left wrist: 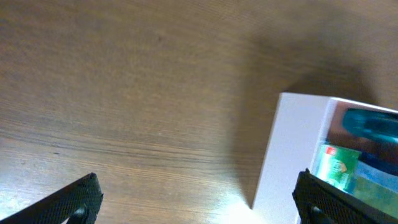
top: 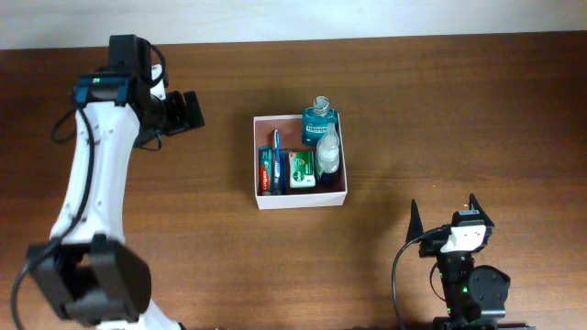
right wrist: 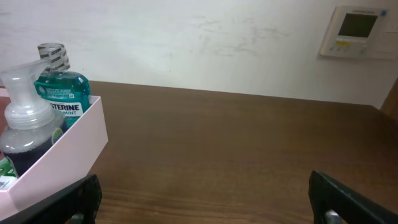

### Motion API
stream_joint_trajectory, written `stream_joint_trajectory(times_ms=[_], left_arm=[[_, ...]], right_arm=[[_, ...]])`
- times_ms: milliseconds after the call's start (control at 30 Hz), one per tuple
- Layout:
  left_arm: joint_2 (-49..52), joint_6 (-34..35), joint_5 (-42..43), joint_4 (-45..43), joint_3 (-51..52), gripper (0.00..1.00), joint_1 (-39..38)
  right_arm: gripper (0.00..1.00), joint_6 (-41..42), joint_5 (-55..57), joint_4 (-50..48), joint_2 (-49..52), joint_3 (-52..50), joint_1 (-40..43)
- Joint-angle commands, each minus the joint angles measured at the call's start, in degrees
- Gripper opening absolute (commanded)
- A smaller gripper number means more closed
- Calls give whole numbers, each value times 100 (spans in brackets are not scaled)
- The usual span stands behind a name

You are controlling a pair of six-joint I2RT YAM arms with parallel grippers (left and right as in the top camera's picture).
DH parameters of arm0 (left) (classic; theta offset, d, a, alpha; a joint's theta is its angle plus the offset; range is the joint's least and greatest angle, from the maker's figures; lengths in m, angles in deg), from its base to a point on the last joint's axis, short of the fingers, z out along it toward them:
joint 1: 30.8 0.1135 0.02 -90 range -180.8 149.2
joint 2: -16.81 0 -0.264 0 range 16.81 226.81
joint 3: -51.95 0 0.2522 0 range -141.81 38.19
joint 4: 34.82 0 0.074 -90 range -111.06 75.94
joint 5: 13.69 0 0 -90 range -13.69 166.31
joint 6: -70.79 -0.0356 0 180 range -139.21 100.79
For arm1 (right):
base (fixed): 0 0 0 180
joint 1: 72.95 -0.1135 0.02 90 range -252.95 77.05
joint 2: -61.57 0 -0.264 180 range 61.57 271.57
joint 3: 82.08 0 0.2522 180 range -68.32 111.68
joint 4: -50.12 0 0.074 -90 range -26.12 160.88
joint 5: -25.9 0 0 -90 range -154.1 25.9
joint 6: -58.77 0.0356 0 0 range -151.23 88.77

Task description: Pack container

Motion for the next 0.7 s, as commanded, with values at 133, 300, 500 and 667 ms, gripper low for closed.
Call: stream_joint_trajectory(times_ms=[133, 300, 500, 667], left_arm=[[-1987, -11, -61, 17, -63, 99, -470], [-3104, -11, -61, 188, -63, 99, -636], [-4511, -9, -59, 798, -63, 100, -634], [-5515, -11, -251, 1593, -61, 99, -634]], right_arm=[[99, -42, -96, 26, -50, -26, -22], [99, -42, -96, 26, -50, -26, -22], [99, -42, -96, 26, -50, -26, -22], [99, -42, -96, 26, -50, -26, -22]])
